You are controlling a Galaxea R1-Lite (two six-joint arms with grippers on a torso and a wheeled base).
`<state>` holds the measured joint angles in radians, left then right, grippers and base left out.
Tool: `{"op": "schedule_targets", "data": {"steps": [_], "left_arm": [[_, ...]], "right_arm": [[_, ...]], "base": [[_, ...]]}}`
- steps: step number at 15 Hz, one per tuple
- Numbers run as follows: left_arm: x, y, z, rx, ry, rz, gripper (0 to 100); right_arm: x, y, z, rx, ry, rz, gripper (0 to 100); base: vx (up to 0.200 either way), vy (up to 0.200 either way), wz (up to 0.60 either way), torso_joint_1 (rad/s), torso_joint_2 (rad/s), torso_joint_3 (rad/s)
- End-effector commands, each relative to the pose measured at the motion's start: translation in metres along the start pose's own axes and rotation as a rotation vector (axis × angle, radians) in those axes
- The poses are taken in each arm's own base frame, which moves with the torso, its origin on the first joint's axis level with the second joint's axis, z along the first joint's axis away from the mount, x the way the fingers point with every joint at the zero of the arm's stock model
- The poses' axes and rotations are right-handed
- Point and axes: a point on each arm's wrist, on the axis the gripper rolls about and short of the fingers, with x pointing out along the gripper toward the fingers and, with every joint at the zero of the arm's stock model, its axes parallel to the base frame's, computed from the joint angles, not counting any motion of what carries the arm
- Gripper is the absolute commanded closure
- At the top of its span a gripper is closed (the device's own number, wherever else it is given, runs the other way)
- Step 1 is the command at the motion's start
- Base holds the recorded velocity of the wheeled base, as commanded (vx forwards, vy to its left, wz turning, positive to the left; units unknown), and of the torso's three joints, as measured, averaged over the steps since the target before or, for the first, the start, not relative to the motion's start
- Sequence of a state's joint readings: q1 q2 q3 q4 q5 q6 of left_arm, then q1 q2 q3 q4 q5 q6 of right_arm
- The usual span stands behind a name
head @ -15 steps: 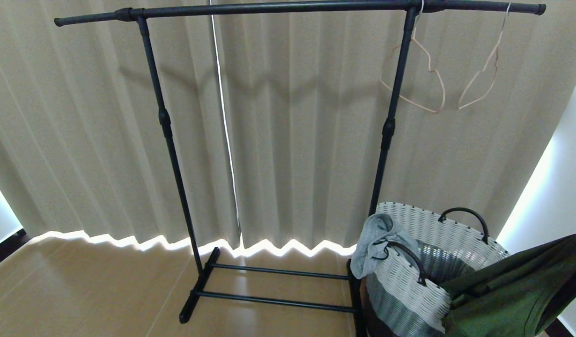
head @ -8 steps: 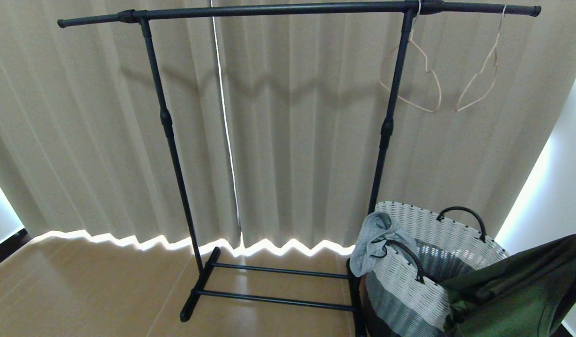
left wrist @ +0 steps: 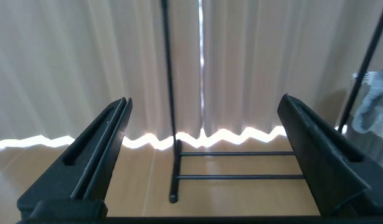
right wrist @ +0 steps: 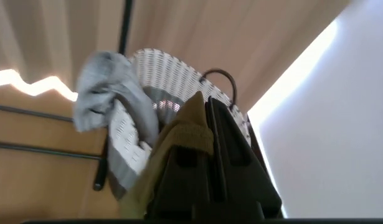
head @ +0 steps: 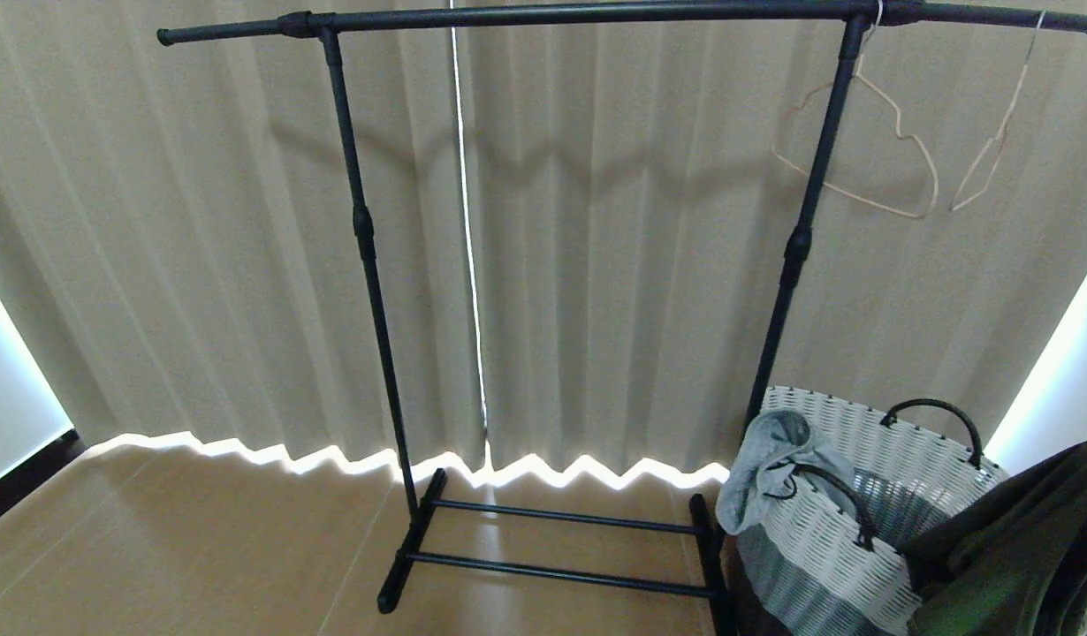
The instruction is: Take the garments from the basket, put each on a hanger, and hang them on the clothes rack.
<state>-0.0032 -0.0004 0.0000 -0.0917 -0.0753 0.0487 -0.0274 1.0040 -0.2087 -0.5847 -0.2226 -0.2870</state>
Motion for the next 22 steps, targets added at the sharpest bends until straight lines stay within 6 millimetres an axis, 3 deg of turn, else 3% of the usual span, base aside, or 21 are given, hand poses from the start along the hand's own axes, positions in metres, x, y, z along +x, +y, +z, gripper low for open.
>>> {"op": "schedule_targets", "data": {"steps": [1, 14, 18, 21, 22], "left_arm": [[0.000, 0.000, 0.000, 0.000, 0.000, -0.003, 0], [0.000, 0.000, 0.003, 0.007, -0.029, 0.006, 0], [-0.001, -0.001, 0.016, 0.019, -0.159, -0.061, 0], [-0.007, -0.001, 0.063, 0.031, -0.208, -0.226, 0], [0.002, 0.001, 0.091, 0.023, -0.188, -0.290, 0]], "right_arm": [[0.002, 0.000, 0.000, -0.003, 0.005, 0.003, 100], [0.016, 0.029, 0.007, -0.064, 0.018, 0.194, 100], [0.024, 0.034, 0.033, -0.054, -0.057, 0.244, 100], [0.039, 0.048, 0.062, -0.055, -0.112, 0.306, 100], [0.043, 0.056, 0.073, -0.052, -0.142, 0.342, 100]], "base": [[0.000, 0.000, 0.00, 0.000, 0.00, 0.000], [0.000, 0.000, 0.00, 0.000, 0.00, 0.000], [0.000, 0.000, 0.00, 0.000, 0.00, 0.000], [0.000, 0.000, 0.00, 0.000, 0.00, 0.000], [0.000, 0.000, 0.00, 0.000, 0.00, 0.000]]}}
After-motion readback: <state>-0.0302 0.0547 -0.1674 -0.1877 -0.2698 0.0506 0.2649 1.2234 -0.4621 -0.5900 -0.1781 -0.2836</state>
